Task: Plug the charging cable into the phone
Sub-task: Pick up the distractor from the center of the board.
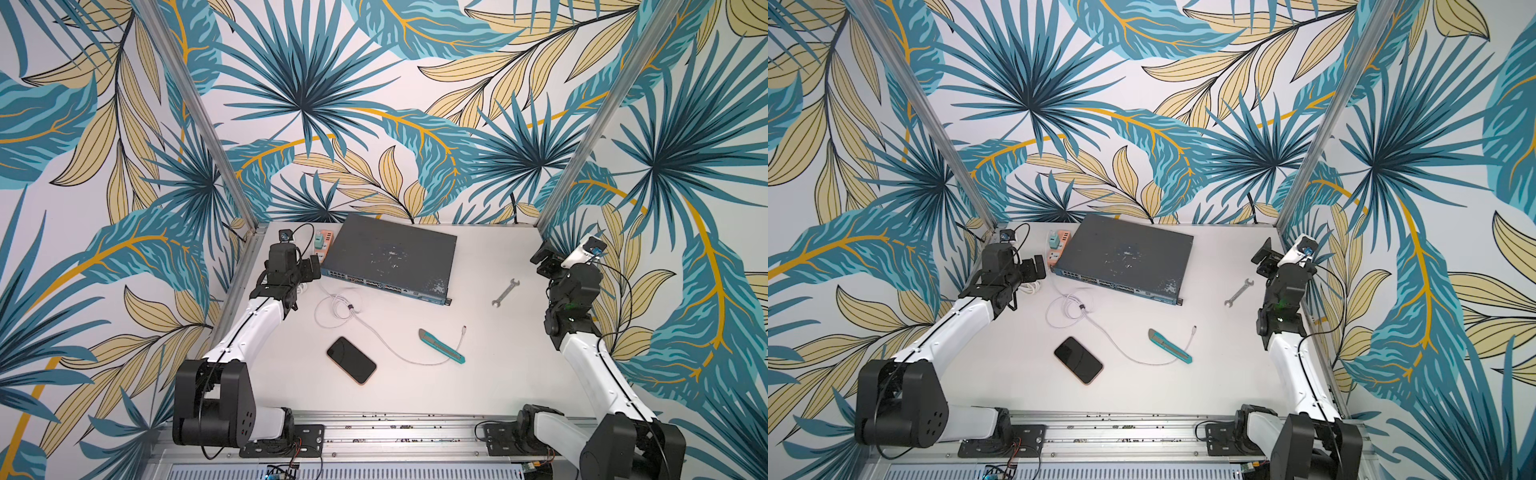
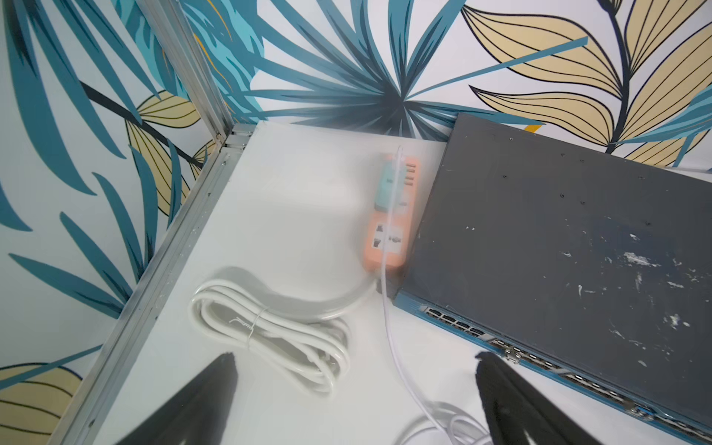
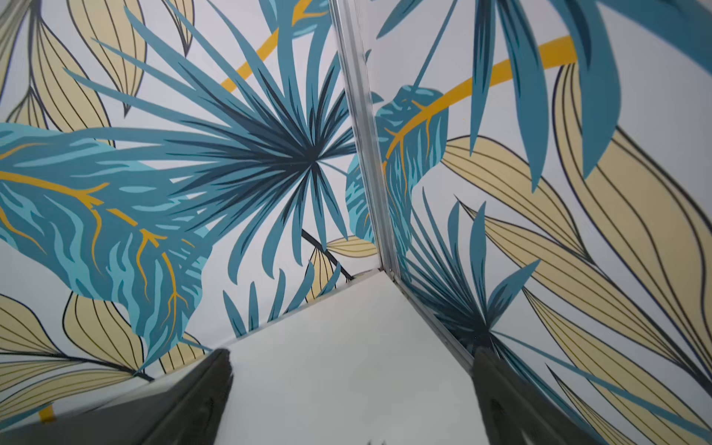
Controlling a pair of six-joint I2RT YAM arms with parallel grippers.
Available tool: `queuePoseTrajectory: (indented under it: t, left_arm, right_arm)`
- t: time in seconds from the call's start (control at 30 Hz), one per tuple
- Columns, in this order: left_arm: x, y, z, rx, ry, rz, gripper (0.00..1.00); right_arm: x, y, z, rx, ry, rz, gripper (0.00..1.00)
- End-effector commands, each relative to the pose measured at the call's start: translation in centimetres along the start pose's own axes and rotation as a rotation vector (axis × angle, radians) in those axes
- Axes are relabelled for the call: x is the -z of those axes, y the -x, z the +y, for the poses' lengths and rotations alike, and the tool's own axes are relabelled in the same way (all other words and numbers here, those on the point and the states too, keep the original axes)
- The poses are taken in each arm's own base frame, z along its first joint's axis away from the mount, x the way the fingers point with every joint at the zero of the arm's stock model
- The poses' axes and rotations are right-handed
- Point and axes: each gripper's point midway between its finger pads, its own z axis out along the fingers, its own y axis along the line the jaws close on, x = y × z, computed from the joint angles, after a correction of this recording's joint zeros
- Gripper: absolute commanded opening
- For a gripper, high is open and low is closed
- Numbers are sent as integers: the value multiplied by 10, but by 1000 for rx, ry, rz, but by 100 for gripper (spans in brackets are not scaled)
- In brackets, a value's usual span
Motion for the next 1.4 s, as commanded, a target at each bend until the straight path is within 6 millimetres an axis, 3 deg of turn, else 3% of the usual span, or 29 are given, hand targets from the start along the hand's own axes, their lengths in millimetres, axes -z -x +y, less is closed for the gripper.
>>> queuePoseTrajectory:
  t: [0.0,0.13,0.37,0.47,0.6,0.83,1.07,1.37]
  left_arm:
    - [11,-20,-2,40,5,169,100]
    - [17,-27,-18,68,-64,240,100]
    - [44,-37,-56,63,-167,344,100]
    - [58,-41,-70,32,-183,404,100]
    - [75,-42,-90,13,-224,429,100]
    - [85,-44,-109,-37,-276,478,100]
    - [97,-55,-123,-66,-333,503,100]
    - [111,-77,-138,-91,-386,534,100]
  right_arm:
    - [5,-38,0,-18,-6,229,100]
    - [-13,-53,39,2,128,434,100]
    - [-23,-66,70,57,201,570,100]
    - [-17,-80,82,16,241,647,100]
    - [-4,-98,116,11,351,732,100]
    - [17,-126,160,127,474,876,100]
    - [31,-138,171,164,542,942,100]
    - [68,-171,191,247,649,1060,100]
